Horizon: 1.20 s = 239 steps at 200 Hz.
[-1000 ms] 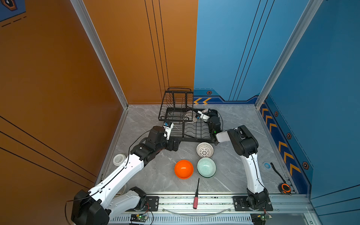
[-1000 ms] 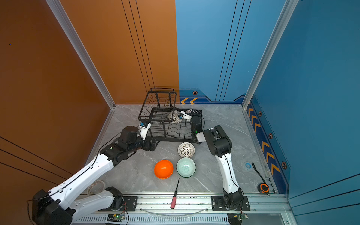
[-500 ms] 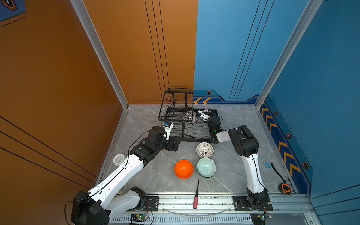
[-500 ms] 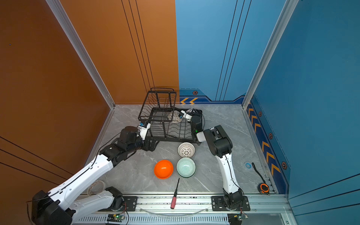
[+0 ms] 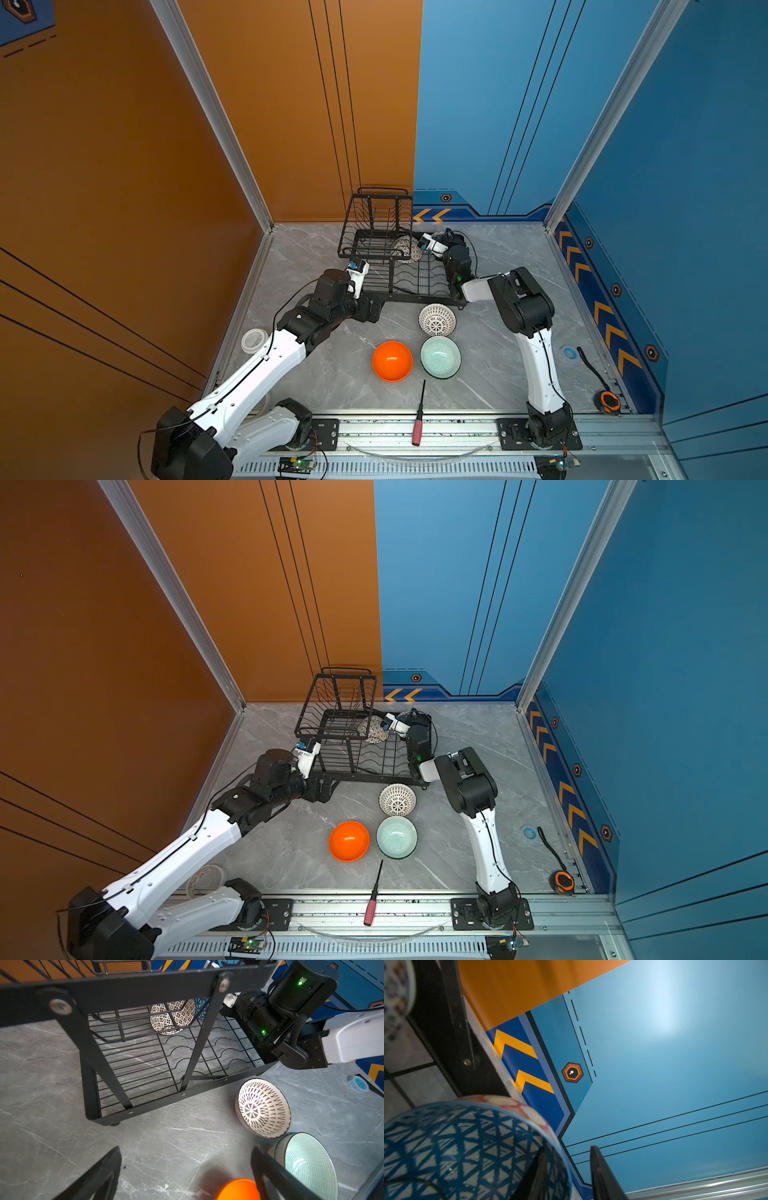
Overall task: Load the bowls into the dish rack
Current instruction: 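Lower the blue bowl on edge into the rack slots with the right gripper, then open the right gripper and withdraw it from the blue bowl, then reach the left gripper to the orange bowl rim while the right arm draws back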
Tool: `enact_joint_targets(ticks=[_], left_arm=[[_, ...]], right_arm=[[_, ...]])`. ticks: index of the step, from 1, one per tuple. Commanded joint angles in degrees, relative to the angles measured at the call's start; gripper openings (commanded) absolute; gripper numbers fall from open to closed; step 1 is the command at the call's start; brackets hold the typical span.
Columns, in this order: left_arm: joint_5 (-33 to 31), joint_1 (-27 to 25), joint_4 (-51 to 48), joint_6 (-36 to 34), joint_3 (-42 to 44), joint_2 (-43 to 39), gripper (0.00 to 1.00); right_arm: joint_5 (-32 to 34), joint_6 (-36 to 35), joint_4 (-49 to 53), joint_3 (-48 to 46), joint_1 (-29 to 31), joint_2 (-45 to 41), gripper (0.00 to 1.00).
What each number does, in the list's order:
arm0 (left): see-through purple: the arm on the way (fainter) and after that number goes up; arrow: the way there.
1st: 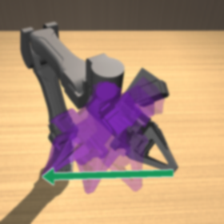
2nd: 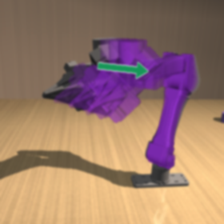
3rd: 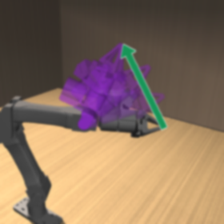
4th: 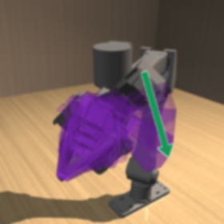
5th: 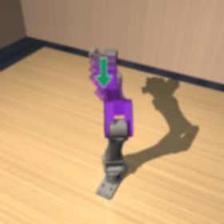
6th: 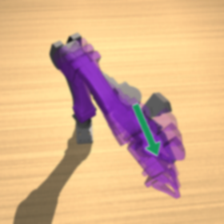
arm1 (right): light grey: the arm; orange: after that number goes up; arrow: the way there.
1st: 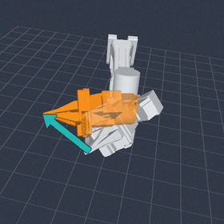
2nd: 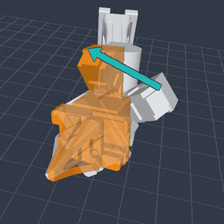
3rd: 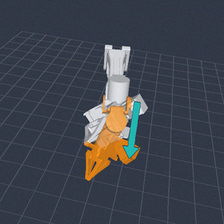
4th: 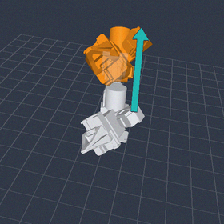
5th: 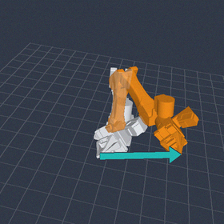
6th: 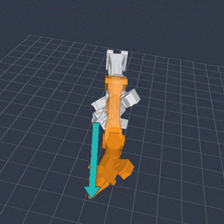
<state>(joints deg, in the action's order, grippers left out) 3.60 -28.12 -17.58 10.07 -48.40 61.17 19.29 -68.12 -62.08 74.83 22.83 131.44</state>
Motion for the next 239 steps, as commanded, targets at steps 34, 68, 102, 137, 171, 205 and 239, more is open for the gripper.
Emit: enact_joint_targets(ticks=[34,68,102,137,171,205,239], left_arm=[[1.1,0.5,-0.5,0.4,0.4,-1.1,0.98],[1.2,0.5,-1.3,1.0,0.5,-1.9,0.98],[0.8,0.3,-2.9,2.3,1.1,-3.4,0.98],[-0.7,0.0,-8.3,4.6,2.4,-7.0,0.98],[-0.8,-0.5,-12.3,6.5,4.4,-9.7,0.98],[-0.3,-1.2,-12.7,9.6,7.2,-11.9,0.98],[0.7,-2.1,-12.7,11.5,9.5,-11.8,0.98]], right_arm=[[0.7,2.6,-0.5,-2.2,0.1,-6.1,0.77],[1.6,4.1,-1.4,-4.8,0.0,-8.5,0.99],[3.6,6.7,-0.6,-8.1,0.3,-12.1,1.0],[5.9,15.1,9.7,-12.5,2.0,-20.9,1.0],[6.4,29.5,30.2,-13.1,3.7,-29.3,1.0],[2.2,41.1,47.8,-13.2,4.9,-36.6,1.0],[-9.1,55.1,64.8,-11.6,4.1,-43.9,1.0]])
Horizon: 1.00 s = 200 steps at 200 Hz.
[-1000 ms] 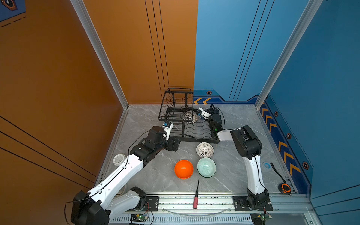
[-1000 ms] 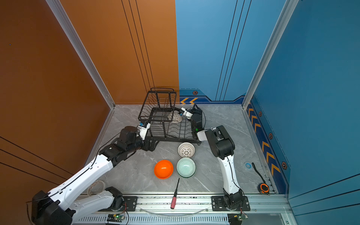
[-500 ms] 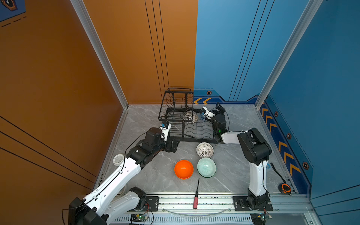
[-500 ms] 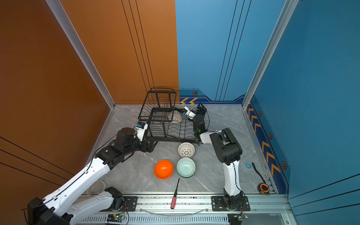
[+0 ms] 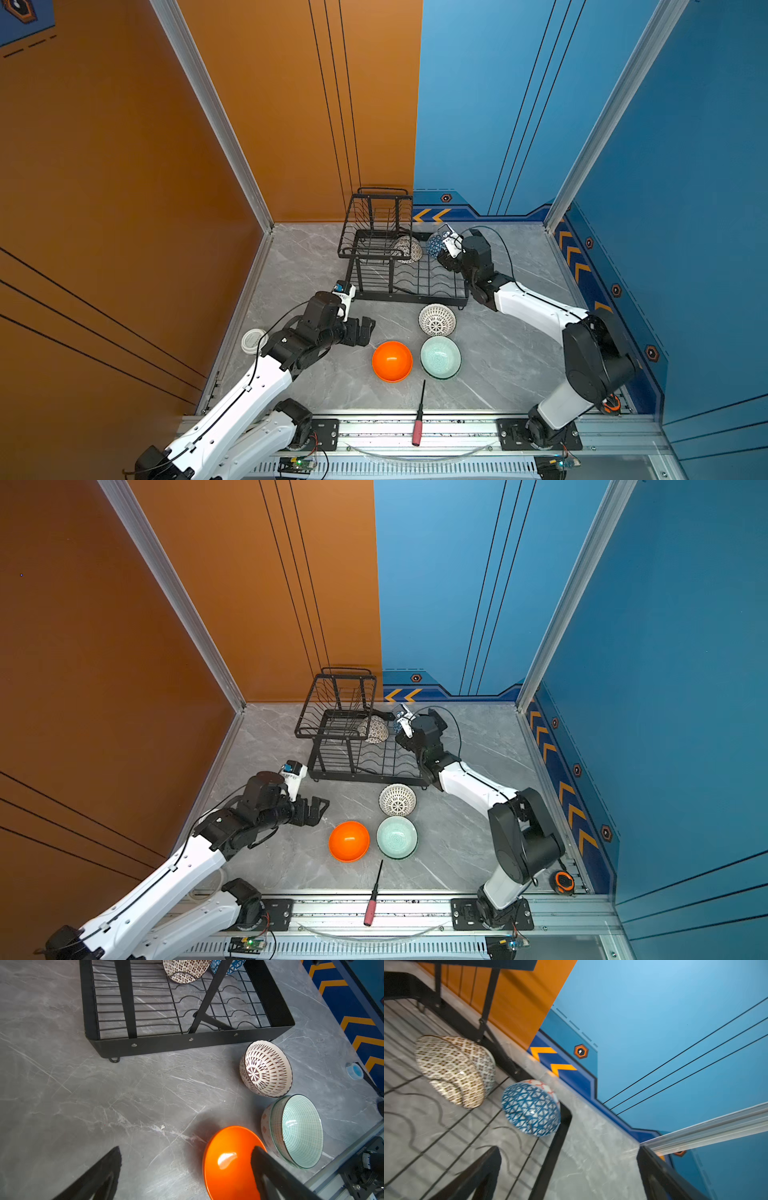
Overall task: Load the bowls into the dish rack
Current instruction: 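Reach the left gripper to the orange bowl rim while the right arm draws back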
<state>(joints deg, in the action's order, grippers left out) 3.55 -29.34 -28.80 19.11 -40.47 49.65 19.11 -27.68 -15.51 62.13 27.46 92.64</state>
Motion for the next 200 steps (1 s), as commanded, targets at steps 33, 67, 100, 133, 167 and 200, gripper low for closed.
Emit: enact_joint_targets(ticks=[33,67,100,133,167,200], left_arm=[[0.8,-2.9,-1.1,4.4,3.0,1.2,0.98],[1.1,-6.4,1.2,7.7,5.5,2.1,0.98],[1.3,-8.6,3.1,10.0,7.8,3.5,0.98],[1.7,-10.8,5.0,11.9,9.5,5.0,0.99],[1.7,-12.4,6.8,13.1,10.8,6.7,0.94],[2.5,-13.1,8.8,14.2,11.3,9.1,0.82]], right_arm=[[-17.3,23.9,27.4,1.4,-1.4,-10.1,1.0],[-23.7,29.2,32.5,0.6,-1.5,-13.3,1.0],[-25.7,31.8,32.5,-2.1,-1.1,-16.0,1.0],[-25.8,32.1,32.5,-2.9,-0.9,-15.8,1.0],[-26.1,32.3,32.3,-2.5,-0.6,-14.4,1.0],[-26.1,32.5,32.2,-2.2,-0.3,-13.7,1.0]])
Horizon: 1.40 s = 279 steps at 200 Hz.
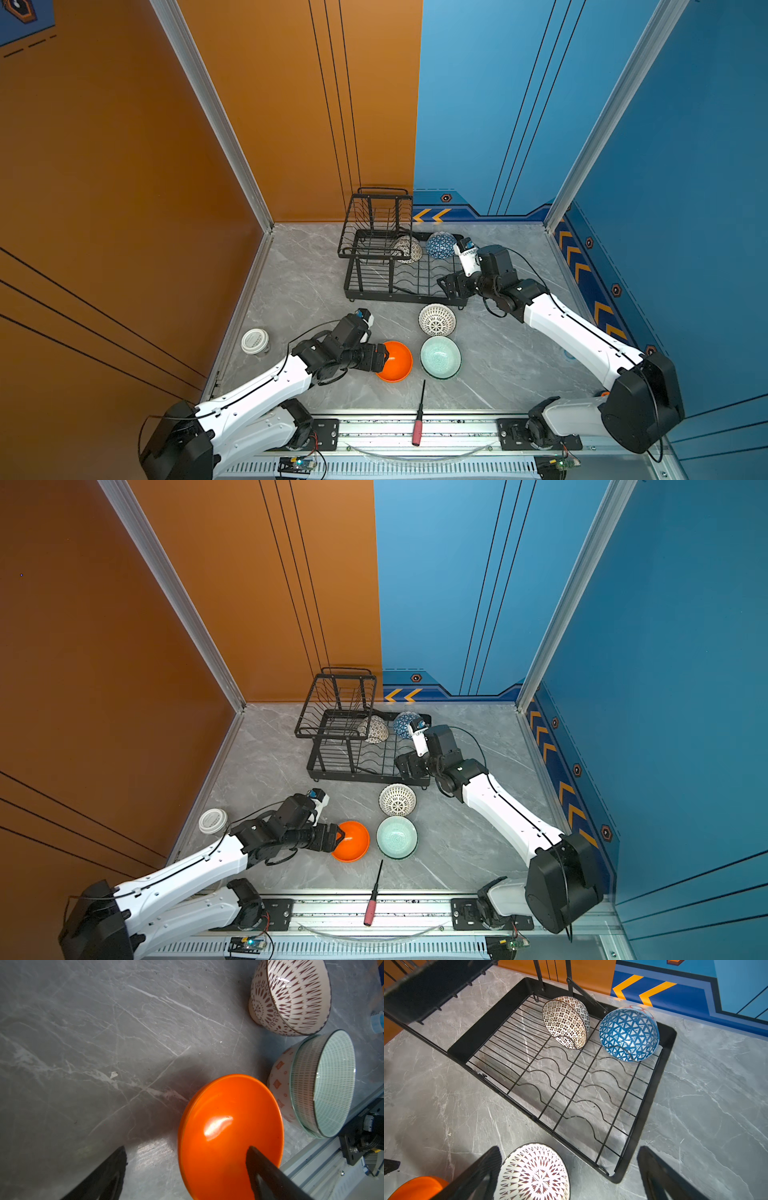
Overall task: Load the bowls into the dish rack
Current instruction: 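Reach the left gripper to the orange bowl rim while the right arm draws back, then lift the orange bowl with the left gripper while the right gripper approaches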
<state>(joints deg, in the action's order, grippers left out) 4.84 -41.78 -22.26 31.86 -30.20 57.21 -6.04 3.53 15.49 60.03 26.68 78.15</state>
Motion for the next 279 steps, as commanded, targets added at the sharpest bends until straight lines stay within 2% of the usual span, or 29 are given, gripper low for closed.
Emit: enact_joint_targets(ticks=[1,15,30,121,177,231,279], left_arm=[[1.3,-0.7,2.3,1.4,1.0,1.7,0.82],[1.6,-0.8,2.9,1.4,0.9,2.8,0.77],[1.9,-0.9,3.6,1.4,0.9,4.0,0.67],[3.7,-1.5,7.5,1.7,0.7,9.7,0.47],[3.8,-1.7,7.5,1.8,0.8,11.1,0.29],[1.1,-1.6,3.2,0.6,-1.5,8.9,0.0],[-3.5,0.0,-3.1,-2.7,-5.1,3.0,0.0]], right_arm=[[-0.9,1.3,1.2,-0.1,0.6,0.8,1.0],[-0.8,1.3,1.2,-0.1,0.7,0.9,1.0],[-0.8,1.3,1.2,-0.2,0.7,1.0,1.0],[-0.7,1.1,1.2,-0.3,0.9,1.0,1.0],[-0.4,0.8,1.3,-0.7,0.8,0.5,1.0],[0.2,0.4,1.3,-1.7,0.7,-1.1,1.0],[0.2,0.2,1.2,-3.0,0.6,-3.5,1.0]])
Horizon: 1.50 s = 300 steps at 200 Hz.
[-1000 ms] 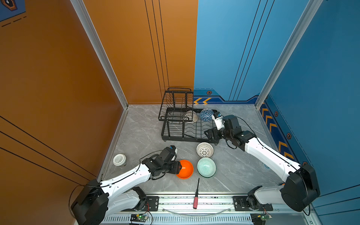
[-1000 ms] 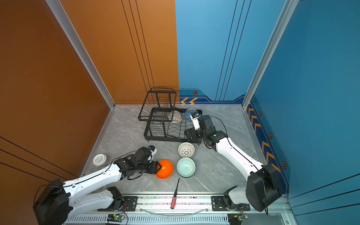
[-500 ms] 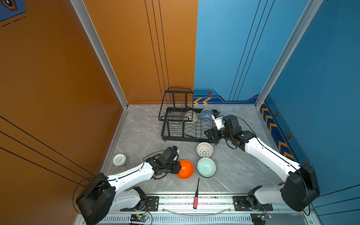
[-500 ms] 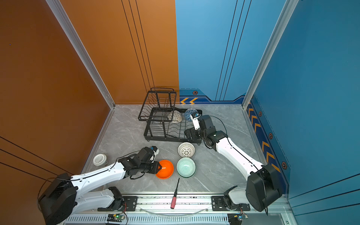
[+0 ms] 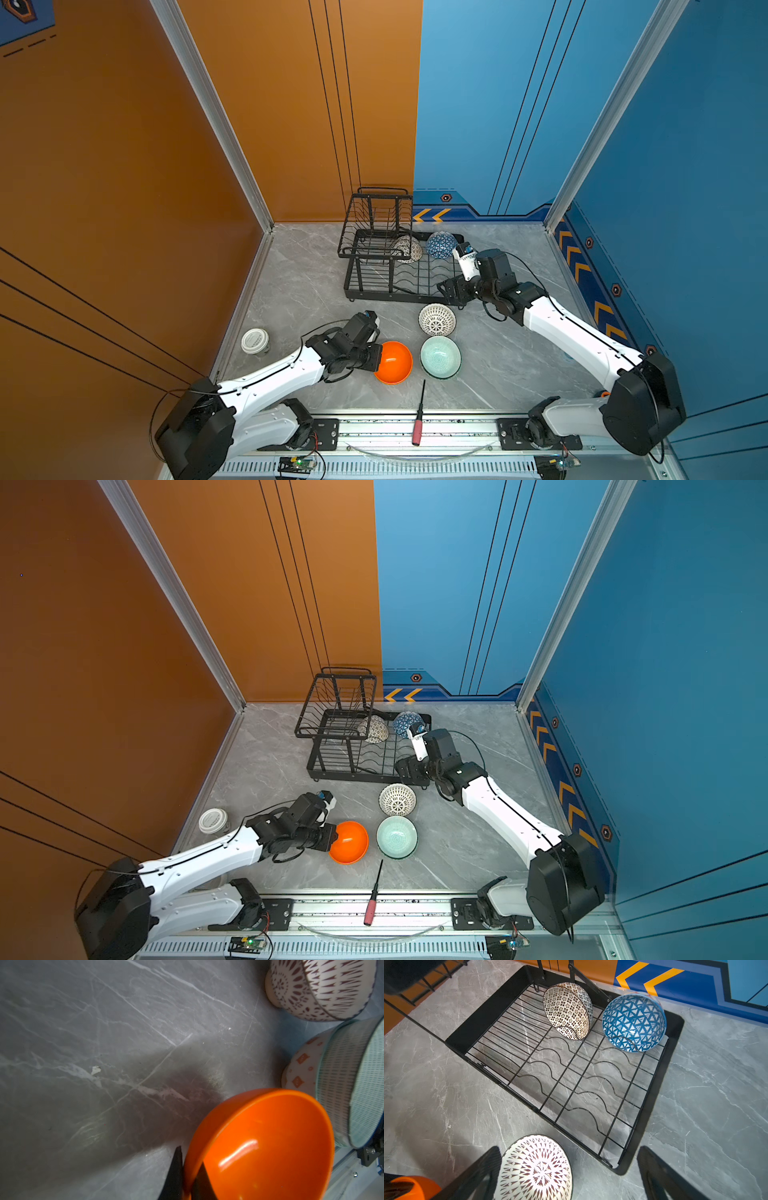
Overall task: Load the bowls into the dish rack
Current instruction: 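Lift the orange bowl with the left gripper while the right gripper approaches, then close the right gripper on the orange bowl rim held by the left gripper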
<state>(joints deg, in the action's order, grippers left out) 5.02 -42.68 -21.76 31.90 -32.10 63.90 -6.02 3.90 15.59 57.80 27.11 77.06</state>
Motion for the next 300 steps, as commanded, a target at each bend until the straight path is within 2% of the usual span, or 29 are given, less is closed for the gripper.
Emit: enact_joint_targets(ticks=[1,40,113,177,210,236,264,300], left_arm=[[-3.8,0.9,-3.6,-2.8,-3.3,-3.8,0.0],[-9.5,1.4,-1.5,-5.7,-7.1,-6.9,0.0],[-13.5,0.2,2.9,-15.8,-19.8,-2.7,0.0],[-18.0,-1.0,13.9,-17.7,-22.7,1.6,0.0],[-20.0,-2.6,16.6,-18.5,-25.4,5.0,0.0],[-21.1,-3.6,18.2,-19.1,-26.4,5.9,0.0],[-21.3,-4.4,18.7,-19.3,-26.6,6.4,0.0],[-21.8,-5.1,19.1,-19.4,-26.5,6.3,0.0]], right_arm=[[0.2,-0.2,1.2,-0.8,0.2,-2.5,1.0],[-4.5,1.0,-0.1,-0.8,0.5,-4.6,1.0],[-6.1,1.8,1.7,3.6,5.5,-7.9,1.0],[-14.4,5.1,-2.7,4.1,6.9,-11.7,1.0],[-14.2,5.6,-2.2,5.0,7.8,-8.9,1.0],[-10.8,6.7,-2.4,5.4,9.1,-6.7,0.98],[-7.3,8.1,-2.2,5.8,9.5,-4.3,0.89],[-6.0,10.4,-2.7,5.7,9.8,-3.4,0.57]])
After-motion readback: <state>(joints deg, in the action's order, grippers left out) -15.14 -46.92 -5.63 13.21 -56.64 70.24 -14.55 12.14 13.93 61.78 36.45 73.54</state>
